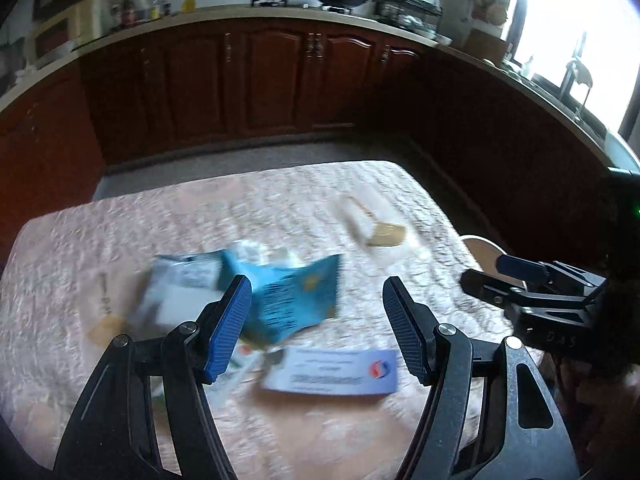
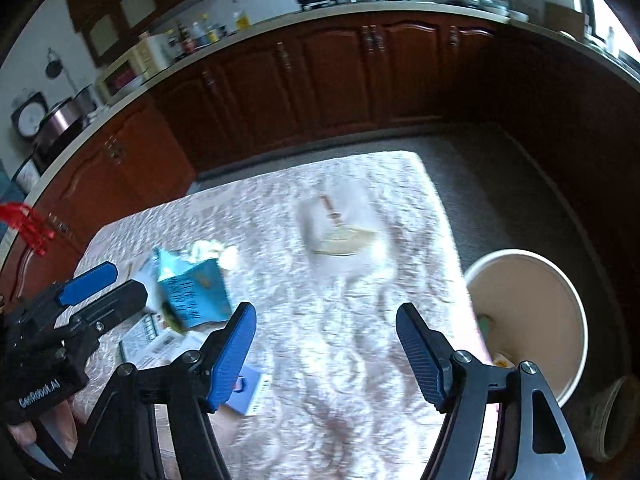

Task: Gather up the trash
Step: 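Move both open tools back over the table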

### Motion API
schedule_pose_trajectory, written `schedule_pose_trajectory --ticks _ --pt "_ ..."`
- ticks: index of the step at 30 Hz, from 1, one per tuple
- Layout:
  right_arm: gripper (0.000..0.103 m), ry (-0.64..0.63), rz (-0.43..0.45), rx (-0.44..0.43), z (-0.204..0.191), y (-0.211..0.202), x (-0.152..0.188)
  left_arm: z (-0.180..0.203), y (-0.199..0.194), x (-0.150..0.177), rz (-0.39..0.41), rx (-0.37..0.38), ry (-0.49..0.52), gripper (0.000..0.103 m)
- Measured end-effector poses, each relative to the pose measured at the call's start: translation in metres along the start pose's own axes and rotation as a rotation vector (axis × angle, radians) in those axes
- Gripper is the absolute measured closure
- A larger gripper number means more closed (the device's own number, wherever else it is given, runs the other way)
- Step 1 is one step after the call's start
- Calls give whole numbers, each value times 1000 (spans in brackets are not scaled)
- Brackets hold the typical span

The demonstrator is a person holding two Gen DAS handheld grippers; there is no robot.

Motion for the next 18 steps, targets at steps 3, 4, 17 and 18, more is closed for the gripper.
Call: schedule_pose_trajectory --ticks 3,4,17,18 --pt "31 -22 -5 -23 -13 5 -3 -34 -5 -3 -20 -22 -43 36" --pt "31 -29 -9 -33 -18 7 -3 -46 -6 -3 -27 -30 -58 36" --pt "30 -107 -90 -126 -63 49 -8 -129 2 17 -140 -61 -144 36" --pt "30 -119 -92 -131 -67 51 -9 -129 6 17 -149 -58 -147 36"
Point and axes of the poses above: each gripper's, at about its wrist camera, not at the fingertips, and y roughly the way its jaws point, z to its right, x to its underside, the point moved 2 cm from there along y, roughly the way its jaws point, and after that the axes turned 9 degrees about -y, right-handed, at the moved point
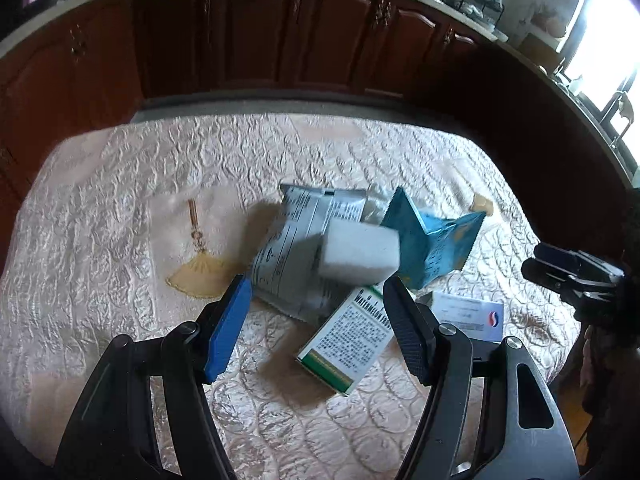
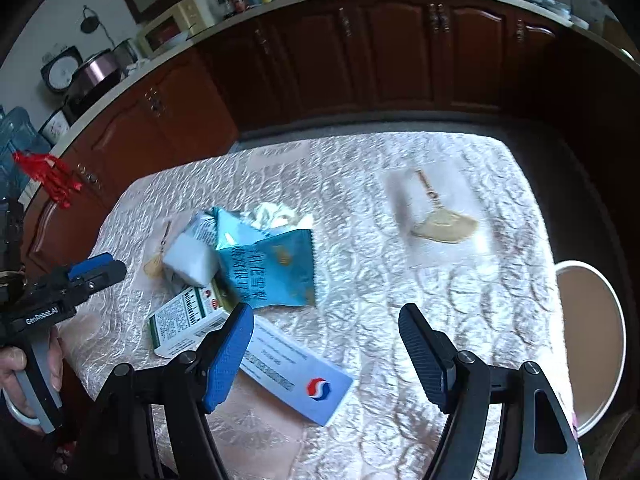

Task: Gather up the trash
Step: 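Grasp the white sponge with the left tool while the right tool grasps the blue snack bag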

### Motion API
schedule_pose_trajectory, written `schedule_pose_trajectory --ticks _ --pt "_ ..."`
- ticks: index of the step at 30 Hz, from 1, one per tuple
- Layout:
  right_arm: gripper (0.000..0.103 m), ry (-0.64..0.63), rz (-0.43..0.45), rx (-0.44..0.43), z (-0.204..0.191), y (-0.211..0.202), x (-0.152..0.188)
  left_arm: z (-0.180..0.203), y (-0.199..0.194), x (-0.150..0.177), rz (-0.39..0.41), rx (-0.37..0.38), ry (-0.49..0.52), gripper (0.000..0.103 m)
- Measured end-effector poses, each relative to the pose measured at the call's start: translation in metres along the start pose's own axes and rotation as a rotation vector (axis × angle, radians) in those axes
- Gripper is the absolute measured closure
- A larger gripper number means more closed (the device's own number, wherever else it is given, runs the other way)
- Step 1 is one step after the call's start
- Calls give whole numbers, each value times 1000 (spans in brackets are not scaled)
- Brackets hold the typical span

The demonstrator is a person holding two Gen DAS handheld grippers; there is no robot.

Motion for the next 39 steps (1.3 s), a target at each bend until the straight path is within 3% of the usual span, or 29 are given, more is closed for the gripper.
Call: schedule_pose_trajectory --ticks 3,10,21,22,23,31,34,35,36,39 --pt "30 -29 3 -8 -7 3 -4 2 8 -2 -26 47 -11 36" --pt "30 -16 -5 -1 -1 15 -13 24 30 -12 -34 61 24 35" --pt "30 36 -31 -1 21 29 -9 45 67 -16 -54 -24 111 36" --pt "30 37 -32 -3 21 30 -10 41 67 -17 -52 -8 94 40" --pt "30 36 -33 -5 21 32 -10 38 66 -18 -52 6 83 54" --pt "29 44 -26 -96 17 58 -21 18 39 -25 -3 36 34 61" --pt "31 35 -18 -180 11 70 -27 15 29 -26 16 40 26 61" --pt "44 31 -13 -198 9 74 -28 15 27 -26 21 41 26 61" --pt "66 28 -10 -213 8 77 -28 15 25 -26 28 42 27 61" --pt "86 19 -18 -235 3 82 -25 18 21 -26 34 48 27 61"
Point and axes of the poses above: each gripper's, at about its wrist camera, not at the fingertips, and y roughly the way its jaws point, z to its right, x to its underside, the point moved 2 cm from there along y, roughly the way its jaws point, and after that the axes turned 9 degrees about -y, right-handed, at the moved point
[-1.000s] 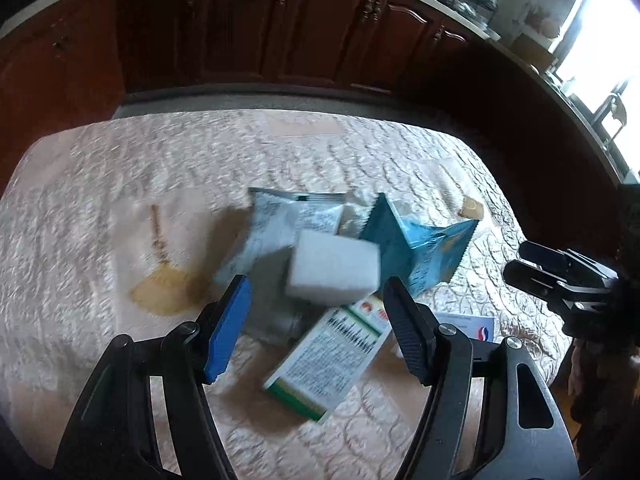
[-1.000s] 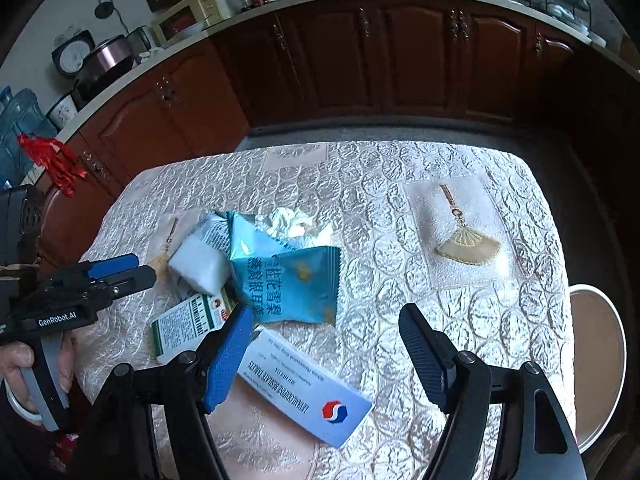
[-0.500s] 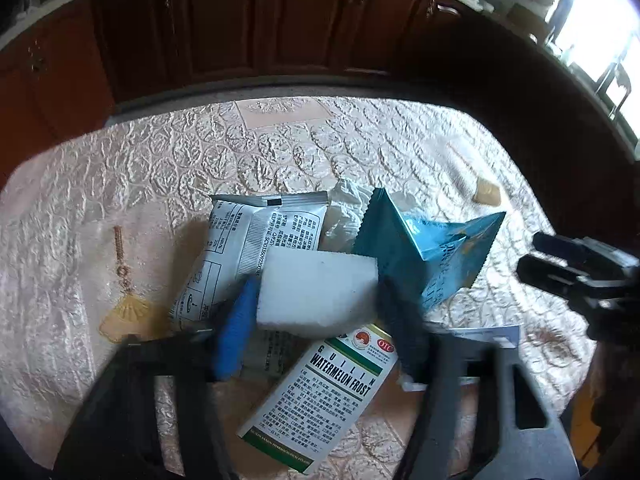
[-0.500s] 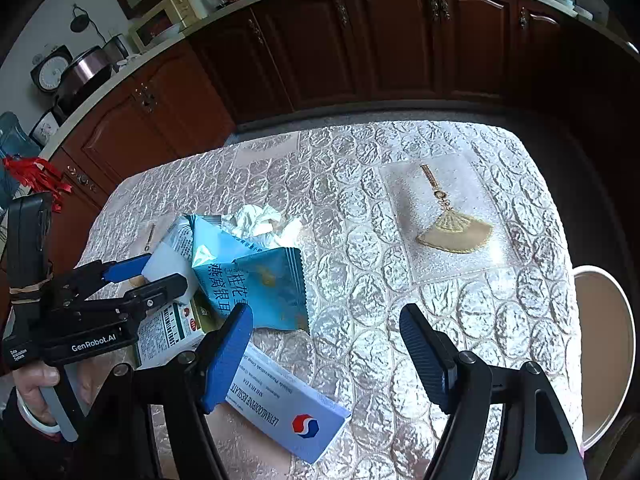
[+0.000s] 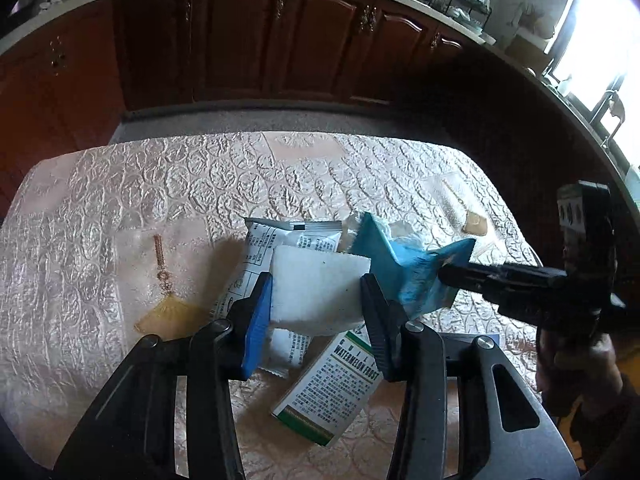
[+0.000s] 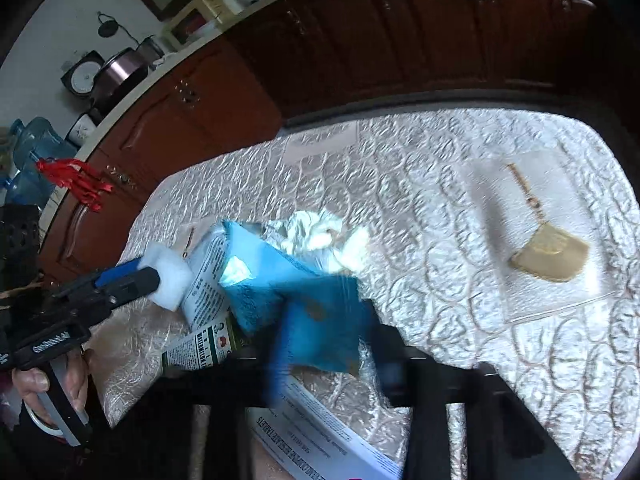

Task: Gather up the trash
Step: 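Grasp the white sponge with the left tool while the right tool grasps the blue snack bag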

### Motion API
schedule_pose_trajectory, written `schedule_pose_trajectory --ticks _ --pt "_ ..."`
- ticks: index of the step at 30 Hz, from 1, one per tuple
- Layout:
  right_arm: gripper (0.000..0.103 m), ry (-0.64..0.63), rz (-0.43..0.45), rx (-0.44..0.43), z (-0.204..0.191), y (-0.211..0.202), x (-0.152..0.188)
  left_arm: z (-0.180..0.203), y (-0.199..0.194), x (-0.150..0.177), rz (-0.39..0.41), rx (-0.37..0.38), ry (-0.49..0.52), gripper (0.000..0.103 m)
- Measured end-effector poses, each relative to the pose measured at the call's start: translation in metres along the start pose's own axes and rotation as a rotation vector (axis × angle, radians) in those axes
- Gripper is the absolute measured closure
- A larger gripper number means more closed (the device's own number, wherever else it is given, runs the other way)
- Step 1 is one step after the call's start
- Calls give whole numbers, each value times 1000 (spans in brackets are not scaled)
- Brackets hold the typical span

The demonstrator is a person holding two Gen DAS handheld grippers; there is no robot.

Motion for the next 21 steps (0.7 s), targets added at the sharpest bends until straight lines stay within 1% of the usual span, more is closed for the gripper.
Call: schedule_pose_trajectory --ticks 3,8,12,16,21 --pt "95 -33 27 2 -8 -8 5 1 -3 1 5 -1 -3 61" --pt "96 -35 76 1 -10 -31 7 7 -11 1 19 -2 -4 61" --pt "97 -25 137 17 -5 -64 10 21 -21 1 39 5 19 61" --pt "97 -18 183 48 2 -93 15 46 -25 4 49 28 60 61" --pt "97 -9 229 102 14 -128 24 78 -22 8 36 62 108 61"
Point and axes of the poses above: each gripper's, at about its wrist camera, not at the fingertips, and y roughly the way its jaws point, z to its right, x to its underside, the point moved 2 cm from there along y, roughly the way its jaws point, and after that the axes turned 9 degrees about -y, right-handed, at the moved point
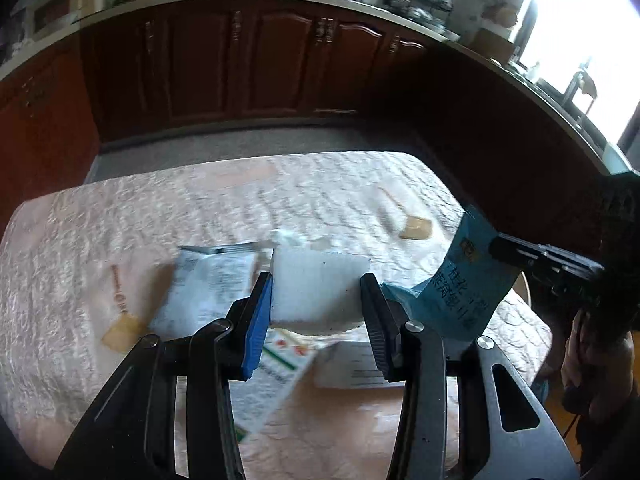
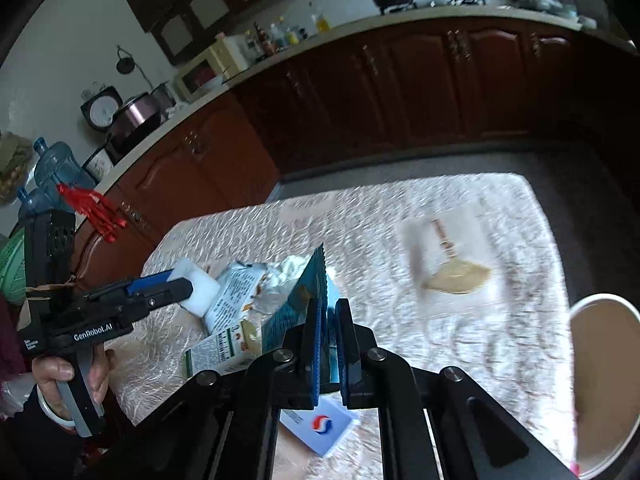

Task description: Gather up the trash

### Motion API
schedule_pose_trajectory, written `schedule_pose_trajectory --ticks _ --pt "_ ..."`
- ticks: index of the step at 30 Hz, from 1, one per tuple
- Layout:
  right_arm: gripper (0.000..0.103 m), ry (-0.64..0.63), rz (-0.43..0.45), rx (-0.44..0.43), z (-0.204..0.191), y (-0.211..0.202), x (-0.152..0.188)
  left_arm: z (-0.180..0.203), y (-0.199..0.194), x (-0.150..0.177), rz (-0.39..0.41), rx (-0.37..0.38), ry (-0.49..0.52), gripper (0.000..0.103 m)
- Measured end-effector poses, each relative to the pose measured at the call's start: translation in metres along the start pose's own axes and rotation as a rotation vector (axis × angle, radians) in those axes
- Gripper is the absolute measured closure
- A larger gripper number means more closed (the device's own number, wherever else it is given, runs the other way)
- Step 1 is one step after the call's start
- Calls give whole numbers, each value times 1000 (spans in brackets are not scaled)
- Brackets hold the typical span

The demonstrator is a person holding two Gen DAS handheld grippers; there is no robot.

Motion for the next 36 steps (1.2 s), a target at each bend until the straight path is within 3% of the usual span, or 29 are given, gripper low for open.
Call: schedule_pose_trajectory --ticks 9,13,14,16,17,18,23,24,26,30,36 --pt "102 49 61 86 38 -54 10 69 17 1 -32 66 92 61" --pt "101 95 12 125 60 -58 22 84 25 3 -47 79 109 61" --pt "96 112 -9 133 64 -56 26 88 25 5 -49 78 113 61" --pt "77 179 -70 103 73 -46 37 89 26 6 -55 74 117 61" --pt "59 200 -79 85 75 -42 41 89 26 7 -56 71 116 61" --pt "49 223 -87 66 78 -37 45 88 26 7 -57 68 115 61" --pt "46 293 -172 26 86 2 60 75 24 7 -52 44 101 61" --pt "36 300 -191 12 87 10 62 71 22 6 -49 38 96 61" --pt "27 316 -218 -14 85 24 64 64 20 6 -45 31 86 61" --pt "23 297 -231 -31 70 40 63 50 21 4 -47 21 57 61" --pt "22 205 -286 14 46 61 61 40 21 4 -44 22 44 61"
Point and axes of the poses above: each gripper's, at about its wrist camera, not at the fingertips, and y roughly the way its jaws point, z to its right, x to its underside, the point moved 2 cm from there along y, roughly the way its jaws point, and after that the axes turned 9 degrees about -y, right-handed, at the moved point
